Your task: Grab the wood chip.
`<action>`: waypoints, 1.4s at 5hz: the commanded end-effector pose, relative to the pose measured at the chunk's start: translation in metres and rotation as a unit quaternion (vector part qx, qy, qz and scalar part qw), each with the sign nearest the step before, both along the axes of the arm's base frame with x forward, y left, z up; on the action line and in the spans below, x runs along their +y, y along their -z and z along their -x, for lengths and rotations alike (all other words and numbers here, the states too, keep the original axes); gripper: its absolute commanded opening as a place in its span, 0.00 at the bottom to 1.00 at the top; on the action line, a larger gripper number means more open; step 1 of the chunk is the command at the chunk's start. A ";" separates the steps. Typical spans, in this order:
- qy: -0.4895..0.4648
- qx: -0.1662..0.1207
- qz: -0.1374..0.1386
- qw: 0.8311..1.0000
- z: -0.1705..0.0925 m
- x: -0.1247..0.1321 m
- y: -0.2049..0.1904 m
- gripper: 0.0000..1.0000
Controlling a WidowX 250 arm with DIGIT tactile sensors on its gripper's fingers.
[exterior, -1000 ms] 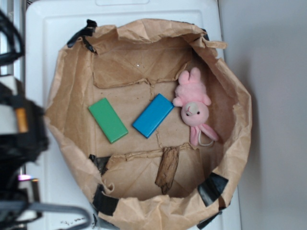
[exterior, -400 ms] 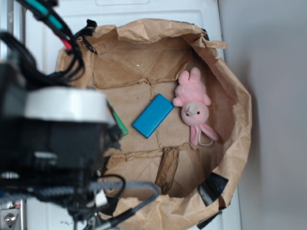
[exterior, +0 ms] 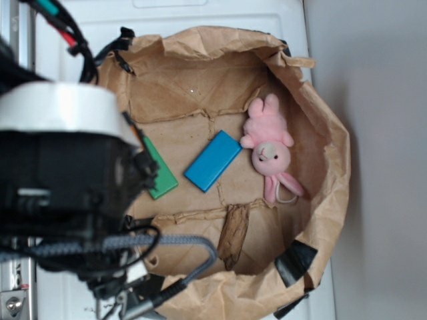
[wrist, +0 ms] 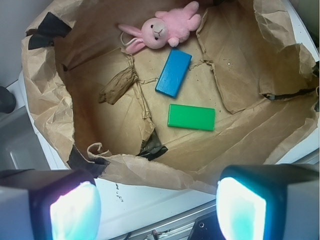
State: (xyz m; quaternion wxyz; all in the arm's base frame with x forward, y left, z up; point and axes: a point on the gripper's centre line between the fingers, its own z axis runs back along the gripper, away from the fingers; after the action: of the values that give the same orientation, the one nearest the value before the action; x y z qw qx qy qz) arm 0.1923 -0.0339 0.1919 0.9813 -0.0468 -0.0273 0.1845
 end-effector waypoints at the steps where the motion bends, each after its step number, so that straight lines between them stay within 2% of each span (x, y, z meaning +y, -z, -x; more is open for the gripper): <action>1: -0.035 -0.011 -0.033 0.999 -0.010 0.004 0.021 1.00; 2: -0.072 -0.040 -0.007 0.997 -0.029 0.007 0.038 1.00; 3: -0.131 -0.083 -0.006 0.988 -0.049 0.012 0.056 1.00; 4: -0.168 -0.074 0.006 0.983 -0.069 0.015 0.059 1.00; 5: -0.201 -0.072 0.002 0.977 -0.079 0.010 0.076 1.00; 6: -0.215 -0.080 -0.010 0.973 -0.085 -0.004 0.102 1.00; 7: -0.234 -0.066 0.006 0.970 -0.087 -0.019 0.123 1.00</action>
State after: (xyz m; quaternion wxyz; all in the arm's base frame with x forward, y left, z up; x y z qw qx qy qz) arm 0.2750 -0.0510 0.0581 0.9064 -0.0428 -0.0836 0.4119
